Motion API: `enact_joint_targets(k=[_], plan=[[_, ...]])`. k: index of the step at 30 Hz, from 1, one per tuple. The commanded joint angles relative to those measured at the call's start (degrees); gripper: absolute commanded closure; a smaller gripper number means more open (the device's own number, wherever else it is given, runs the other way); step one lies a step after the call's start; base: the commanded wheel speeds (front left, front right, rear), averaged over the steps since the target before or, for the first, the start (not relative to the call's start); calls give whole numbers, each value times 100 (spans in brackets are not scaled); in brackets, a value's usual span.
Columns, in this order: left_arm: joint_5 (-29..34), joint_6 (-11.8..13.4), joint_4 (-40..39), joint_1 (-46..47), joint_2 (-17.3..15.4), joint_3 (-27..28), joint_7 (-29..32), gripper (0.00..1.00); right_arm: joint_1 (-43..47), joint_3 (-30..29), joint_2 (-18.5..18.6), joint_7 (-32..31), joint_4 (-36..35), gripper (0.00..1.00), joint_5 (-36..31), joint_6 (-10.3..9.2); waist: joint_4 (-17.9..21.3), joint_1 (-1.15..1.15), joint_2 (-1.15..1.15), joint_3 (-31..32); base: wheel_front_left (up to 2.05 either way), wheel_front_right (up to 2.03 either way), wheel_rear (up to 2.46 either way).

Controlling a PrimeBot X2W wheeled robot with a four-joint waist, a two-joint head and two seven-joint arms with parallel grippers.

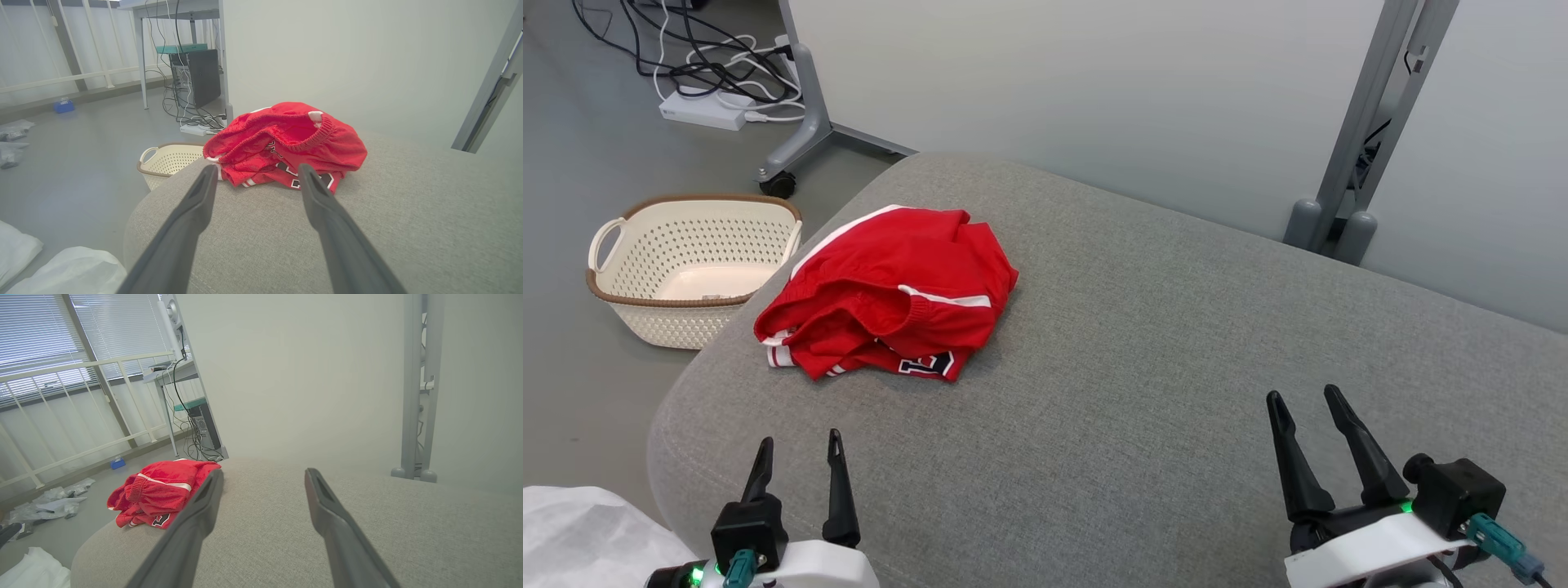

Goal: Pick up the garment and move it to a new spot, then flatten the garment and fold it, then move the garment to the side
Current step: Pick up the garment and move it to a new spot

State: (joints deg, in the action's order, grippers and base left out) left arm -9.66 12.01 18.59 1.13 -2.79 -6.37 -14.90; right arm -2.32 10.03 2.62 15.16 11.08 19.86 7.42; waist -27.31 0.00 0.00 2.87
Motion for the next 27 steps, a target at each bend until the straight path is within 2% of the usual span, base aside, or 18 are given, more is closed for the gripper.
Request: enact_joint_targets(k=[1, 17, 22, 27], plan=[[-18, 37, -56, -61, -18, 49, -18, 0, -93, 44, 43, 18, 13, 0, -18, 13, -24, 0, 0, -30, 0, 0, 0], [-54, 63, -193, -78, -19, 128, -18, 0, -159, 125, 44, 17, 108, 0, -67, 13, -19, 0, 0, -23, 0, 0, 0], [-133, -186, -254, 32, -24, 248, -18, 0, -33, 40, 44, 18, 65, 0, -89, 13, -8, 0, 0, -3, 0, 0, 0], [-16, -593, -212, 336, -117, 419, -17, 0, 106, -67, 42, 17, -65, 0, -138, 13, 25, 0, 0, -26, 0, 0, 0]])
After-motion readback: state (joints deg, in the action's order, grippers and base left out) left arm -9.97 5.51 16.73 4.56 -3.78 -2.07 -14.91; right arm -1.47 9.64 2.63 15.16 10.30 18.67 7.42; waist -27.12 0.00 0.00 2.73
